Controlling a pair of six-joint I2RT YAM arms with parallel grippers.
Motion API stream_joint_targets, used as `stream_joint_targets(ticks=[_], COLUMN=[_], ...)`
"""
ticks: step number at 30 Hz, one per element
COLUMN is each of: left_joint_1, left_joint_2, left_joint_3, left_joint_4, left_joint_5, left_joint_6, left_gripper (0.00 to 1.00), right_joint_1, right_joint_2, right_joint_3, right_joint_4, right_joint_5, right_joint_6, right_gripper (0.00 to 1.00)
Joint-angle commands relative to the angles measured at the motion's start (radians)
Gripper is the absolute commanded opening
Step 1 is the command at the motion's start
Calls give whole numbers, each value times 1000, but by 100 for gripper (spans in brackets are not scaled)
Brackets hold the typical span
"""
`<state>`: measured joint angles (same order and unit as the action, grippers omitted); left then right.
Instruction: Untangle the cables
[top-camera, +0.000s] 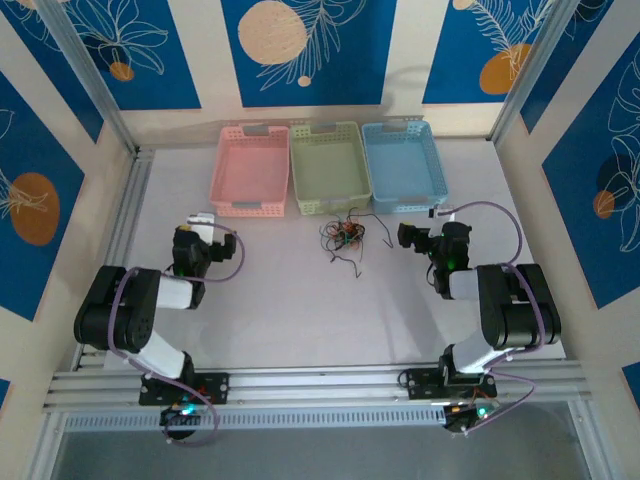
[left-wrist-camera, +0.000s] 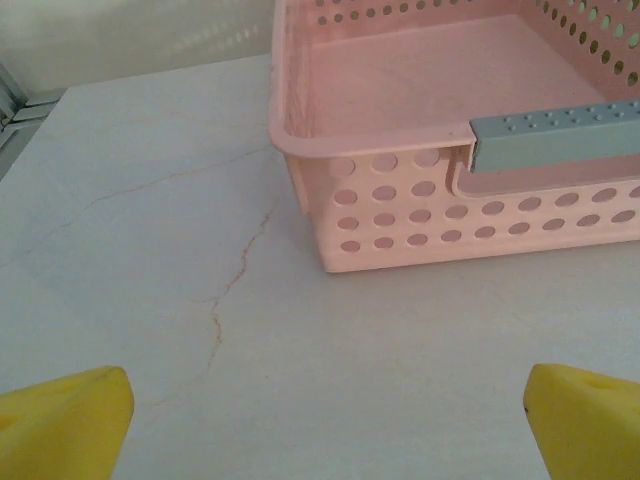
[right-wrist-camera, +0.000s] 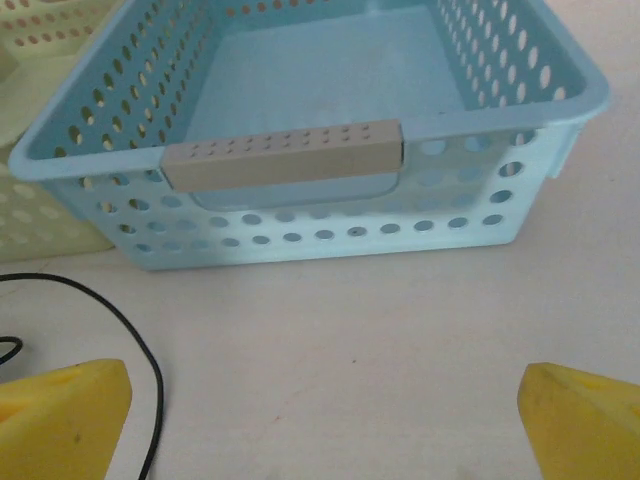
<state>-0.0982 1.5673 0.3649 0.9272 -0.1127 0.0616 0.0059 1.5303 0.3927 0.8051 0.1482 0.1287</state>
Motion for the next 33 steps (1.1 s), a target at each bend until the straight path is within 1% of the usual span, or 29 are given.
stream_joint_targets(ticks=[1, 29, 33], left_joint_1=[7, 7, 14], left_joint_2=[-7, -6, -7], left_joint_3=[5, 6, 12], left_joint_4=[17, 15, 1], left_joint_5=[-10, -10, 7], left_joint_6=[-9, -9, -14], left_gripper=[100, 100, 100], right_joint_1=[-4, -4, -6], right_joint_2=[-8, -7, -7], right_joint_3=[22, 22, 23], right_joint_4=[3, 3, 3], right_joint_5=[-56, -56, -58], right_joint_6=[-27, -27, -27], right_gripper=[99, 99, 99])
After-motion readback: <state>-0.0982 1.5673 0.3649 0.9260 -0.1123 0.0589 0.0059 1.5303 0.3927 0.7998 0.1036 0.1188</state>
